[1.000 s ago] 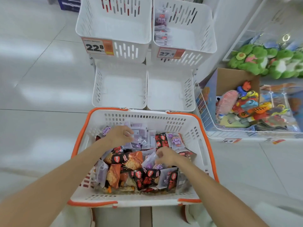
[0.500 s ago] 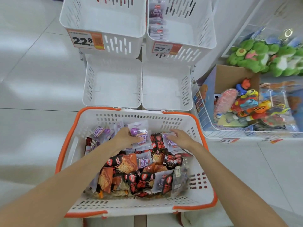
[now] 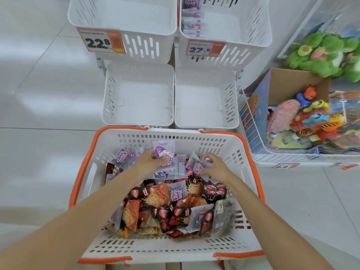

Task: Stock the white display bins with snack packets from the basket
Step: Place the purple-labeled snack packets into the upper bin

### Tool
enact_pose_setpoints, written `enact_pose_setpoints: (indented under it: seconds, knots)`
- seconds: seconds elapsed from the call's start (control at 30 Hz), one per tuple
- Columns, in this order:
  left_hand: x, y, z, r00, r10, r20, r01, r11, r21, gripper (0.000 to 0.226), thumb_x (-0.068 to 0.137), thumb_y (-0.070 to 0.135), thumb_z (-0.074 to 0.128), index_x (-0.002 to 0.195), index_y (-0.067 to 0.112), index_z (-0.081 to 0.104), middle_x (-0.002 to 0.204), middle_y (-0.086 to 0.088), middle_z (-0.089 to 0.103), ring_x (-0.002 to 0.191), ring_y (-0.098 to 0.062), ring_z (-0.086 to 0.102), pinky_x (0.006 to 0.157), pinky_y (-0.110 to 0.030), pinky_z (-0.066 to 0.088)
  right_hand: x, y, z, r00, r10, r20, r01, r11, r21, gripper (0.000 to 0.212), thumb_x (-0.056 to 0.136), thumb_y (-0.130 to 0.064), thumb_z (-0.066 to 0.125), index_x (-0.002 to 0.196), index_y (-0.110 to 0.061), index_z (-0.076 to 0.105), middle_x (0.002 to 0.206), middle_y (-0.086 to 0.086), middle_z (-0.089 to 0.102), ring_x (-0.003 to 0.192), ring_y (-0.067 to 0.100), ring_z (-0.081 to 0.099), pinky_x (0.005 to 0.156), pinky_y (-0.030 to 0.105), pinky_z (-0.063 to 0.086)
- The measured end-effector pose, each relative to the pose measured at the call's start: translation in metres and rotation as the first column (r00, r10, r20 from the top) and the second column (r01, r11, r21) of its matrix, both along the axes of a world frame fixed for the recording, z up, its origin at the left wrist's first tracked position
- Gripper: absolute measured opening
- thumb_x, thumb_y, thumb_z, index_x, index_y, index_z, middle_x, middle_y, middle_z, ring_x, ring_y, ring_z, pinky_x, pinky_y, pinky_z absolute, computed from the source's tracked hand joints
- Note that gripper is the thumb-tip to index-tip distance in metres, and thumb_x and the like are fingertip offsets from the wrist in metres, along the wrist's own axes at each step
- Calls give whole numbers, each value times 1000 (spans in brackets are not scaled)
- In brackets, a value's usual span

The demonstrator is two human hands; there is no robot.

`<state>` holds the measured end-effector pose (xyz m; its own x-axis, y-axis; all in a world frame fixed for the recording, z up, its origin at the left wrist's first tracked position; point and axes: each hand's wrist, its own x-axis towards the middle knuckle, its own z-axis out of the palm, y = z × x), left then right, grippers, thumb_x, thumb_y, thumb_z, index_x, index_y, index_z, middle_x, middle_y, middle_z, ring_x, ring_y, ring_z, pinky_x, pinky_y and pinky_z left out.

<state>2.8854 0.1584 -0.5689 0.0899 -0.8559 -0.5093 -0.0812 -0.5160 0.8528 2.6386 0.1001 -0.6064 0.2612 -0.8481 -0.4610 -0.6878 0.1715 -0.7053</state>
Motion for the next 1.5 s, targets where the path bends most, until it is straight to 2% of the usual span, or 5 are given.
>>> enact_pose_setpoints:
  seconds: [0.27, 0.57, 1.07, 1.3, 1.5]
  knots:
    - [-11, -16, 42, 969, -28, -246, 46, 997, 68, 10, 97, 18, 51, 90, 13, 53, 63, 2, 63, 51, -4, 58, 58, -14, 48, 46, -8, 117, 952, 236, 193, -233, 972, -37, 51, 75, -4, 75, 118, -23, 55, 74, 1, 55, 67, 15, 50, 59, 26, 40]
    - [1, -32, 89, 865, -462, -197, 444, 886, -130, 74, 73, 25, 84, 135, 9, 47, 129, -17, 62, 118, -24, 61, 108, -43, 42, 53, -20, 163, 922, 197, 334, -171, 979, -107, 79, 85, -13, 75, 149, -31, 33, 139, -1, 44, 113, 14, 55, 88, 27, 52]
    - [-3, -185, 247, 880, -198, 432, 425, 735, -529, 75, 67, 25, 88, 133, 27, 53, 113, 13, 60, 96, -4, 58, 72, -3, 42, 34, -177, 307, 956, 127, 265, -14, 920, -391, 38, 74, -10, 82, 108, -10, 66, 100, 8, 73, 86, 14, 68, 82, 28, 53]
    - [13, -265, 235, 404, 61, 913, 611, 724, -319, 26, 91, 45, 60, 110, 33, 72, 124, 12, 63, 124, -13, 45, 105, -33, 25, 16, -270, 300, 988, 44, 150, 48, 828, -559, 50, 74, -10, 83, 118, -17, 60, 108, -9, 61, 97, 8, 57, 69, 1, 40]
    - [25, -280, 197, 422, 79, 903, 619, 702, -351, 36, 92, 57, 50, 94, 34, 77, 126, 22, 56, 135, -3, 27, 113, -36, 14, 24, -311, 266, 952, 286, -109, -294, 954, -63, 60, 84, -29, 75, 138, -28, 49, 140, -9, 44, 121, 13, 49, 92, 23, 43]
